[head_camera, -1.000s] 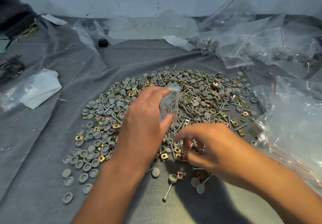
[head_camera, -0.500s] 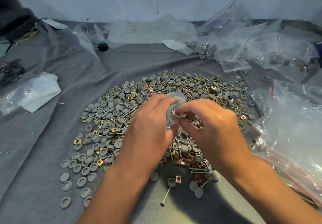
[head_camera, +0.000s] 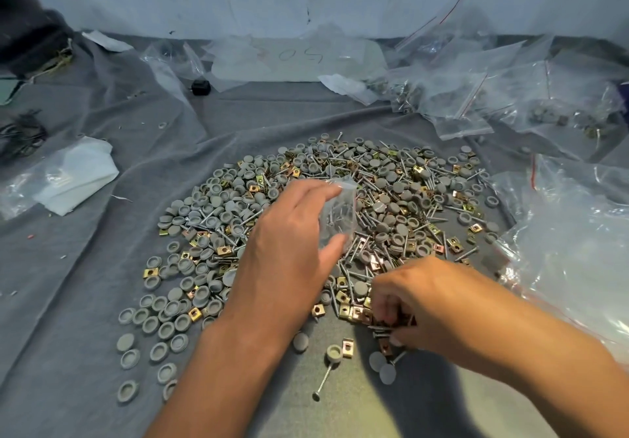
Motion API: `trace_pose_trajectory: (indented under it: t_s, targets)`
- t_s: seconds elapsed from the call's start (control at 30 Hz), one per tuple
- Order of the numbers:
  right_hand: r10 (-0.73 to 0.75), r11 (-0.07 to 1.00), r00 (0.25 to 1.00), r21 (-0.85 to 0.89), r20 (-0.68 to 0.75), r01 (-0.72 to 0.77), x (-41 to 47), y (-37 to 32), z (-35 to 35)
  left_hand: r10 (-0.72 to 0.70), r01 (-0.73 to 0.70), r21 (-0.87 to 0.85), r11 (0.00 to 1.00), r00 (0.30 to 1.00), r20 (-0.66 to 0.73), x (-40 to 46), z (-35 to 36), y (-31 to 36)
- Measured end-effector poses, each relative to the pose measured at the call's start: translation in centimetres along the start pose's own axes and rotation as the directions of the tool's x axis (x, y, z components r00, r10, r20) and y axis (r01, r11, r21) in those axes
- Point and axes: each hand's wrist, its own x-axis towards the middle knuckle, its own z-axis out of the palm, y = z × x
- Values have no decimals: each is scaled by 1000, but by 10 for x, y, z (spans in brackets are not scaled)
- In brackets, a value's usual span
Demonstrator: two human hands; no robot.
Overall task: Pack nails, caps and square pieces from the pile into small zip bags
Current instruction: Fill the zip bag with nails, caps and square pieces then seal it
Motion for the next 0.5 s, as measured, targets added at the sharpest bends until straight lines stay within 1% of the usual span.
trace_pose_trajectory:
  t_s: [0.07, 0.1, 0.23, 0.37, 0.5]
  targets:
    - [-17, 991, 997, -136, -69, 8, 2, -7, 3, -3, 3, -1, 1000, 1000, -3, 0, 0, -1]
    - [-10, 986, 996, -164, -89, -5, 4, -10, 5, -5, 5, -4, 1000, 1000, -8, 0, 0, -1]
    - [50, 978, 996, -197, -69, -63, 5, -15, 10, -1, 1, -5, 1000, 1000, -18, 0, 0, -2]
    - [97, 952, 986, -277, -139, -133, 3, -20, 11, 2, -2, 1, 1000, 1000, -12, -1, 0, -2]
    - [76, 951, 985, -285, -153, -118, 3, -20, 11, 4, -5, -2, 1000, 1000, -18, 0, 0, -2]
